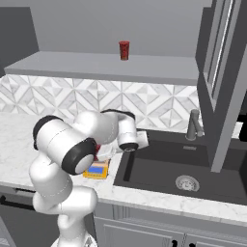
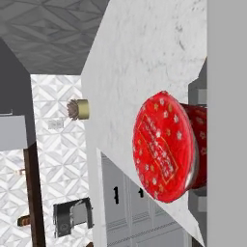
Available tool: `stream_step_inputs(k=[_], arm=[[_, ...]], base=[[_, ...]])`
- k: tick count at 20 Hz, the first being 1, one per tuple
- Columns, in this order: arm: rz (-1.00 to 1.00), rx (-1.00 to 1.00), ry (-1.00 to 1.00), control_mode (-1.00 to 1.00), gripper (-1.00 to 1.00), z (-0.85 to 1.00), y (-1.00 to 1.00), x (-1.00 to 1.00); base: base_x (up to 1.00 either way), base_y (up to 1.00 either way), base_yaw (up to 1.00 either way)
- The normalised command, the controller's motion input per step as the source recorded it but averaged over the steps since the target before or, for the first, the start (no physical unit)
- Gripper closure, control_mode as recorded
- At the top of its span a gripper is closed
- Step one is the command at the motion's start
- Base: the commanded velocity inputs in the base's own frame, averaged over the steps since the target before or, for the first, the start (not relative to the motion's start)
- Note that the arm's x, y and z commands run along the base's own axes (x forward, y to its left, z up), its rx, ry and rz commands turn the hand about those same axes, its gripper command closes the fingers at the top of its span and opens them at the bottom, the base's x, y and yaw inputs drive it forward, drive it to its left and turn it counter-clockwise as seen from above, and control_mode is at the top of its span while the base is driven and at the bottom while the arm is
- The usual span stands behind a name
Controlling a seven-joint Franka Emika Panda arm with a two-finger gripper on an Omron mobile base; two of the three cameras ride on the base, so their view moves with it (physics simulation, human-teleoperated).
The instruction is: Pick the yogurt and place it on the digital scale for weighing, and close the cabinet.
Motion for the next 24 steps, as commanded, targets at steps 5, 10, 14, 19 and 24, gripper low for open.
stream_step_inputs(k=[5, 10, 14, 19, 24], arm=[[0.02, 0.00, -0.07, -1.00, -1.00, -0.20, -0.01, -0.01], [0.00, 0.00, -0.09, -1.00, -1.00, 0.00, 0.00, -0.01], [0.00, 0.00, -0.01, -1.00, -1.00, 0.00, -0.02, 0.00], [0.00, 0.00, 0.00, -1.00, -1.00, 0.00, -0.16, -0.06], [-0.01, 0.00, 0.00, -1.00, -1.00, 0.00, -0.38, 0.00]], base=[[0.00, 0.00, 0.00], [0.00, 0.00, 0.00], [0.00, 0.00, 0.00], [0.00, 0.00, 0.00], [0.00, 0.00, 0.00]])
